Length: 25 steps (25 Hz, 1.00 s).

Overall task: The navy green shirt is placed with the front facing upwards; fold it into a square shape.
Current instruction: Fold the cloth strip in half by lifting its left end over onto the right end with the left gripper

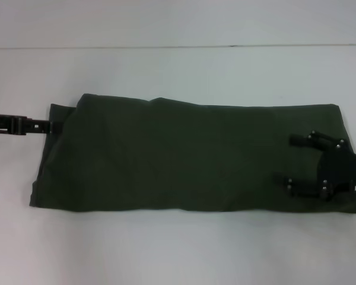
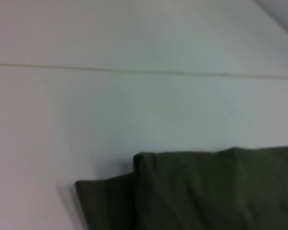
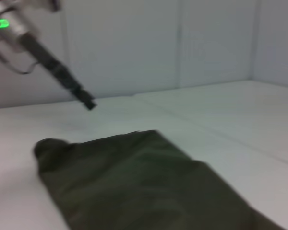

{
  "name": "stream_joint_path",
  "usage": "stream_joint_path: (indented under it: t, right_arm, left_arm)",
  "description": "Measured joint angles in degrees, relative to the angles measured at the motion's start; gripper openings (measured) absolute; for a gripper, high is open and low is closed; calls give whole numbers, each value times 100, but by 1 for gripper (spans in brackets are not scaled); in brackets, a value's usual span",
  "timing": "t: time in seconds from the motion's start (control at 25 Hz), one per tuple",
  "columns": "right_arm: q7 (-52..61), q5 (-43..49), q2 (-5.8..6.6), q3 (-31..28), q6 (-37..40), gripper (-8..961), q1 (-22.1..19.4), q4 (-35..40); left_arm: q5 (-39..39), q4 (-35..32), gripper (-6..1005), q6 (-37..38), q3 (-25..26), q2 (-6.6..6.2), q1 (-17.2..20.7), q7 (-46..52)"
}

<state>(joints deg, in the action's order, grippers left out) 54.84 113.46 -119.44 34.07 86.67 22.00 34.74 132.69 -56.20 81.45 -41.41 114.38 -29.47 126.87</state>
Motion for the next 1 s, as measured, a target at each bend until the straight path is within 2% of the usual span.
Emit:
stream_joint_path:
  t: [0.24, 0.52, 0.64, 1.0]
  right_arm:
    - [191, 197, -2, 152, 27, 930, 108, 148]
    - [184, 221, -6, 241, 27, 929, 148, 150]
    - [185, 221, -8, 241, 6, 929, 159, 150]
    - [173, 245, -10, 305, -131, 929, 220, 156]
  left_arm:
    - [904, 74, 938, -82, -67, -58, -383, 278]
    - [2437, 90, 937, -505, -215, 88, -912, 881]
    - [2853, 184, 937, -400, -233, 114, -1096, 1003]
    - [3016, 928, 937, 43, -165, -104, -1416, 1099]
